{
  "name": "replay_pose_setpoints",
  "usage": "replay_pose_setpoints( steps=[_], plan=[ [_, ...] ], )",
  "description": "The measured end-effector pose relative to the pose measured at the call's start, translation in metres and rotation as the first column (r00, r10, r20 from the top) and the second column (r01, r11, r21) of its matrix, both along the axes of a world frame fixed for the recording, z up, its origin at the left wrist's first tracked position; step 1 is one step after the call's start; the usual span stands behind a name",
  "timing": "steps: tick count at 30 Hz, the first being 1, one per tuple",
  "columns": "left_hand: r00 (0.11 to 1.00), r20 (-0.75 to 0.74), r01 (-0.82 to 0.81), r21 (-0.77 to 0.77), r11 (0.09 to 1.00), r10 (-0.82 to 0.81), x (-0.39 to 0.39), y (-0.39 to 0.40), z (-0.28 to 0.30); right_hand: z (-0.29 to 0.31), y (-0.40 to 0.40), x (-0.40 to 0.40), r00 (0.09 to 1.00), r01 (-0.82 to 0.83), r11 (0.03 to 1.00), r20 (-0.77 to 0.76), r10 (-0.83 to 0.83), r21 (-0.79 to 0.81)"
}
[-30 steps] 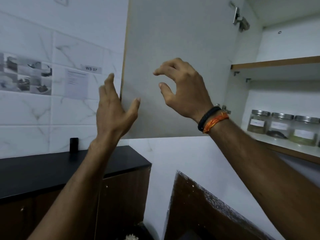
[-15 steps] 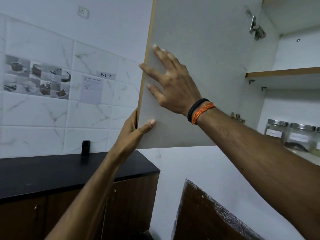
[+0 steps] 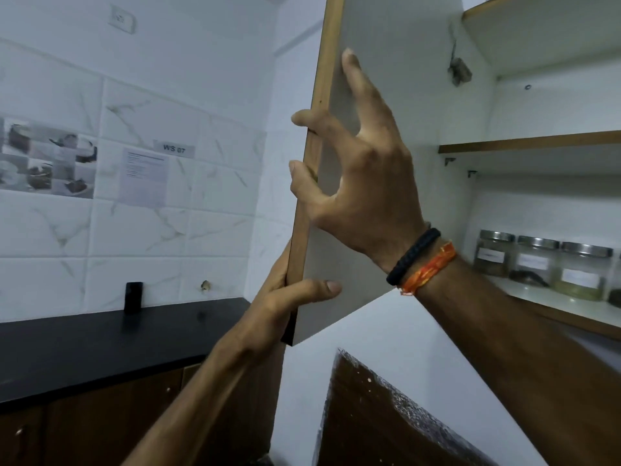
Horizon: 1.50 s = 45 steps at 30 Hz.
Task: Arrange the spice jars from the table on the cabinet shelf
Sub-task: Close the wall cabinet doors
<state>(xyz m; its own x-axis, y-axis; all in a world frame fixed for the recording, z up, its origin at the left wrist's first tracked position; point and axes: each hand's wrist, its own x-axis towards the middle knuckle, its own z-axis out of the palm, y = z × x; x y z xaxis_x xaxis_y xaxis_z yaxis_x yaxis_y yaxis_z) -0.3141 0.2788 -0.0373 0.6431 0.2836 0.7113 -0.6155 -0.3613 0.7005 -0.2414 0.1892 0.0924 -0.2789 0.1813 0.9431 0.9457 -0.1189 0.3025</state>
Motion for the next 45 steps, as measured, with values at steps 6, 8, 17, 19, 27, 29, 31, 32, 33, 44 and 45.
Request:
replay_pose_setpoints(
  steps=[6, 8, 17, 19, 27, 29, 31, 32, 33, 44, 45],
  plan=[
    [0.985, 0.033, 0.165, 0.127, 0.978, -0.171, 0.024, -0.043, 0.025, -0.002, -0.058, 0.006, 1.000, -0.026, 0.998, -0.011, 0.027, 0.061],
    [0.981, 0.068, 0.166, 0.196, 0.967, -0.182, 0.036, -0.066, 0.032, -0.002, -0.080, 0.011, 1.000, -0.013, 0.995, -0.012, 0.015, 0.098],
    [0.982, 0.188, -0.062, 0.313, 0.948, 0.002, 0.113, -0.172, 0.037, -0.001, -0.188, 0.057, 0.982, 0.176, 0.961, -0.110, -0.156, 0.213],
    [0.965, 0.251, -0.156, 0.334, 0.930, 0.072, 0.129, -0.197, 0.035, 0.000, -0.210, 0.071, 0.956, 0.285, 0.932, -0.143, -0.258, 0.225],
    [0.864, 0.450, -0.397, 0.332, 0.855, 0.226, 0.209, -0.256, 0.036, -0.011, -0.258, 0.122, 0.824, 0.559, 0.809, -0.231, -0.517, 0.181],
    [0.821, 0.532, -0.450, 0.378, 0.809, 0.208, 0.228, -0.260, 0.034, -0.012, -0.266, 0.135, 0.767, 0.641, 0.749, -0.169, -0.619, 0.168],
    [0.786, 0.597, -0.486, 0.434, 0.759, 0.161, 0.245, -0.261, 0.030, -0.011, -0.275, 0.150, 0.664, 0.747, 0.648, -0.107, -0.740, 0.148],
    [0.774, 0.617, -0.502, 0.457, 0.734, 0.145, 0.253, -0.261, 0.028, -0.010, -0.280, 0.157, 0.604, 0.794, 0.591, -0.084, -0.792, 0.138],
    [0.765, 0.630, -0.516, 0.477, 0.711, 0.133, 0.261, -0.261, 0.025, -0.010, -0.284, 0.164, 0.544, 0.836, 0.534, -0.061, -0.837, 0.128],
    [0.720, 0.667, -0.644, 0.539, 0.543, 0.191, 0.341, -0.257, 0.002, -0.015, -0.322, 0.232, 0.188, 0.981, 0.182, 0.110, -0.976, -0.068],
    [0.719, 0.666, -0.650, 0.541, 0.534, 0.201, 0.346, -0.257, 0.000, -0.015, -0.323, 0.237, 0.179, 0.982, 0.171, 0.109, -0.978, -0.081]
  ],
)
